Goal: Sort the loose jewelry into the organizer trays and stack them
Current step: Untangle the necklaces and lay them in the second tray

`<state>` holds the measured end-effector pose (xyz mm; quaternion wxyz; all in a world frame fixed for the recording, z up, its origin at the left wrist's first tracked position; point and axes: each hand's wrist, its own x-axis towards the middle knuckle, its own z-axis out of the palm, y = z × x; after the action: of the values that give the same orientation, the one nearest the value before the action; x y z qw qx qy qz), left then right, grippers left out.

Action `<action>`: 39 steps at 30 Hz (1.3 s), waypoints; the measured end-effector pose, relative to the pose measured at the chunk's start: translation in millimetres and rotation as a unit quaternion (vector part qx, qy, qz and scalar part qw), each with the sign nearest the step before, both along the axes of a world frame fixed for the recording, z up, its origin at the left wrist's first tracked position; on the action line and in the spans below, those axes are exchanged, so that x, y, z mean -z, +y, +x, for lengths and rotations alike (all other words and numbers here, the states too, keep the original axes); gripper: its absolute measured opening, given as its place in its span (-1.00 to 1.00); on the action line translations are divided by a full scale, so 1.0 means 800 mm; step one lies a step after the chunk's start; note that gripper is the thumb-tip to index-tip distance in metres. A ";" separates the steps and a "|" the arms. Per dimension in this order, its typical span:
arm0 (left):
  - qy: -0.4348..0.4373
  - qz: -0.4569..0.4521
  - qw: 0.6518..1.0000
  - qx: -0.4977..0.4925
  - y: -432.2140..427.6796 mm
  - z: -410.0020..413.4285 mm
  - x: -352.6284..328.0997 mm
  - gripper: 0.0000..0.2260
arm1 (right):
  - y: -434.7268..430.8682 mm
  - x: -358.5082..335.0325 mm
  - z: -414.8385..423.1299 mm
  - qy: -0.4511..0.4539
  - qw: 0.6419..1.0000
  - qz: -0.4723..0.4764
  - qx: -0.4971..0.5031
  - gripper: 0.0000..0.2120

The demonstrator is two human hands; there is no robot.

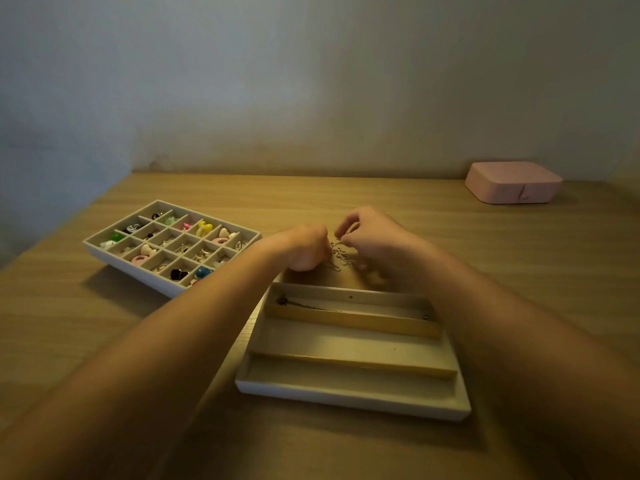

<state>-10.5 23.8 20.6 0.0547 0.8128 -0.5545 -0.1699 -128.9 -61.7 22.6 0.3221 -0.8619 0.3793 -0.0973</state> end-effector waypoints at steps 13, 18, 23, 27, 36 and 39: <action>0.331 -0.288 0.897 -0.059 0.037 0.002 -0.075 -0.92 | 0.016 -0.043 -0.027 -0.193 0.969 0.143 -0.058 -0.83; 0.403 -0.278 0.869 -0.077 0.057 0.008 -0.079 -0.90 | 0.012 -0.056 -0.046 -0.266 0.942 0.206 -0.021 -0.73; 0.386 -0.268 0.878 -0.091 0.074 0.016 -0.070 -0.77 | 0.002 -0.062 -0.066 -0.338 0.888 0.311 0.025 -0.59; 0.411 -0.244 0.872 -0.099 0.084 0.017 -0.061 -0.75 | 0.000 -0.066 -0.082 -0.380 0.852 0.357 0.047 -0.59; 0.496 -0.225 0.833 -0.100 0.096 0.006 -0.052 -0.74 | 0.018 -0.071 -0.088 -0.400 0.822 0.405 0.024 -0.67; 0.532 -0.221 0.810 -0.113 0.097 0.001 -0.047 -0.76 | 0.022 -0.080 -0.087 -0.387 0.840 0.380 0.002 -0.73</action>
<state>-9.4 101.1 58.1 0.5382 0.6185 -0.3654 -0.4408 -198.8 -43.8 86.7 0.7446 -0.5638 0.2326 -0.2714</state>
